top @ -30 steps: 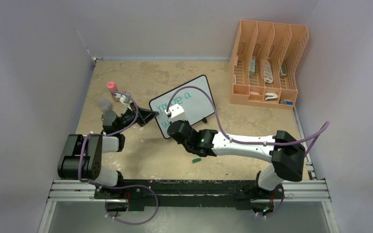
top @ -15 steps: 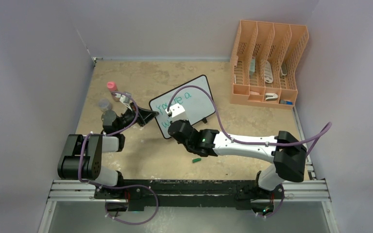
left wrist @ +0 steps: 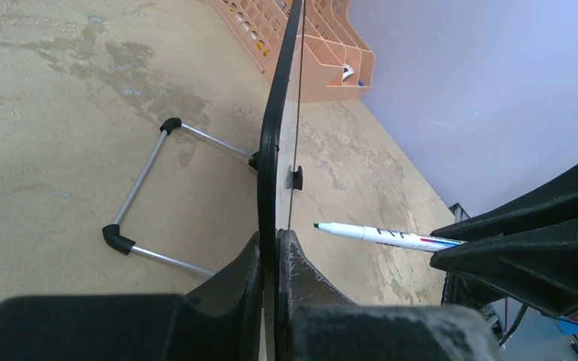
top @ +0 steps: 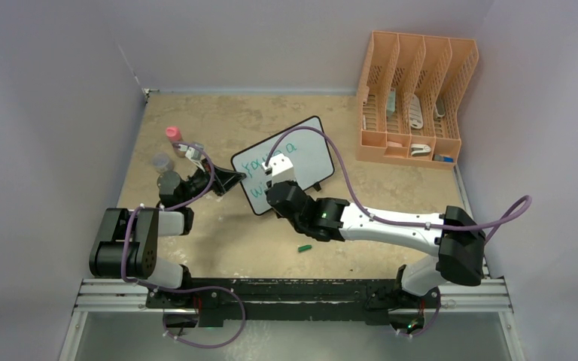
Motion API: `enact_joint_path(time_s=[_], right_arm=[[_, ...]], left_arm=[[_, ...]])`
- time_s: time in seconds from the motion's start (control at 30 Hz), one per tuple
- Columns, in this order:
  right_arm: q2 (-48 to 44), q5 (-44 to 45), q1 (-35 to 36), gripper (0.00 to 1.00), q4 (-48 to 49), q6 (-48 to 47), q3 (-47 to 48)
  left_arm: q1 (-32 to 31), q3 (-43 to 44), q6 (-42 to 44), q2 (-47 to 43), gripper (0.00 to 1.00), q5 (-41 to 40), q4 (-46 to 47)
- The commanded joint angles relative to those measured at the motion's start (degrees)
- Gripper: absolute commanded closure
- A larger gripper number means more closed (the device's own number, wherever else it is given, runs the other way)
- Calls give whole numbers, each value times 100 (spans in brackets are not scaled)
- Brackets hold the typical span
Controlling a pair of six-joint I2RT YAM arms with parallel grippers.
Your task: Write a sentence on the whiteboard
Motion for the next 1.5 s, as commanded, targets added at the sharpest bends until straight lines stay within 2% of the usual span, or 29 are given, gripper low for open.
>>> enact_joint_path(time_s=[0.0, 1.47], right_arm=[[-3, -35, -78, 100, 259, -84, 96], [323, -163, -196, 100, 393, -152, 180]], left_arm=[[32, 140, 170, -111, 100, 67, 152], [32, 118, 162, -137, 100, 75, 159]])
